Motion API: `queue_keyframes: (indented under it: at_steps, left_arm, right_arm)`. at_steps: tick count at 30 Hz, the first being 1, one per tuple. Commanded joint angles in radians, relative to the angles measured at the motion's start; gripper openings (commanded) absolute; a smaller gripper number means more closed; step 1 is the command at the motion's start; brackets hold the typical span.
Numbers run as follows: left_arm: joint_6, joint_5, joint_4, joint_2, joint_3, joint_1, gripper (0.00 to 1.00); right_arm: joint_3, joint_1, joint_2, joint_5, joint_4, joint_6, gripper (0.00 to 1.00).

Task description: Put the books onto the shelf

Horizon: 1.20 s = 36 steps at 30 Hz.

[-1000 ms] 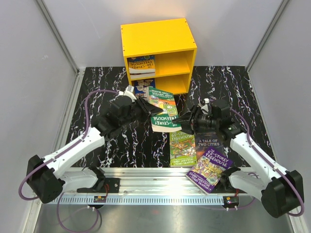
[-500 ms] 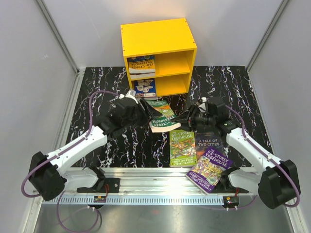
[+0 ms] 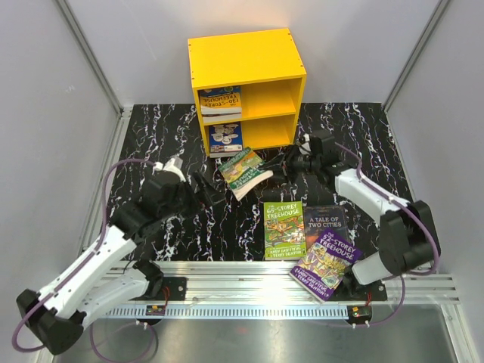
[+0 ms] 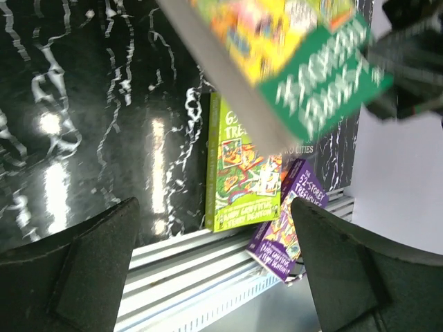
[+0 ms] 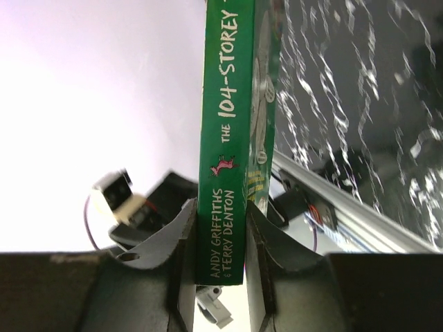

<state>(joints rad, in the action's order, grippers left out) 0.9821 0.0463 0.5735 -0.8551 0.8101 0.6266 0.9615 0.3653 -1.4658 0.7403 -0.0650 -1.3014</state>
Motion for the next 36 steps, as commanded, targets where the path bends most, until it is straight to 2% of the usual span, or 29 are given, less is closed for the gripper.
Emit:
queue_keyframes:
  at_steps: [1, 9, 12, 16, 22, 25, 30, 36]
  left_arm:
    - [-0.045, -0.043, 0.136, 0.105, 0.001, -0.016, 0.92]
    - [-0.025, -0.088, 0.308, 0.263, -0.009, -0.018, 0.92]
    - [-0.022, -0.094, 0.362, 0.281, 0.011, -0.018, 0.92]
    - [0.001, -0.088, 0.414, 0.329, 0.011, -0.018, 0.92]
    - [0.032, -0.082, 0.495, 0.383, 0.008, -0.018, 0.91]
    - [0.044, -0.085, 0.541, 0.41, 0.012, -0.018, 0.91]
    - [0.066, -0.089, 0.606, 0.447, 0.024, -0.018, 0.91]
    - [0.081, -0.095, 0.652, 0.464, 0.023, -0.016, 0.91]
  right_arm:
    - [0.124, -0.008, -0.077, 0.018, 0.192, -0.005, 0.0]
    - [0.292, -0.014, -0.295, -0.01, 0.33, -0.081, 0.0]
    - [0.307, -0.02, -0.359, -0.033, 0.401, -0.119, 0.0]
    - [0.31, -0.023, -0.447, -0.048, 0.583, -0.194, 0.0]
    - [0.306, -0.025, -0.583, -0.126, 0.714, -0.208, 0.0]
    - [0.33, -0.023, -0.654, -0.156, 0.74, -0.199, 0.0]
    - [0.466, -0.017, -0.801, -0.154, 0.769, -0.219, 0.0]
    - [0.631, 0.023, -0.941, -0.165, 0.72, -0.217, 0.0]
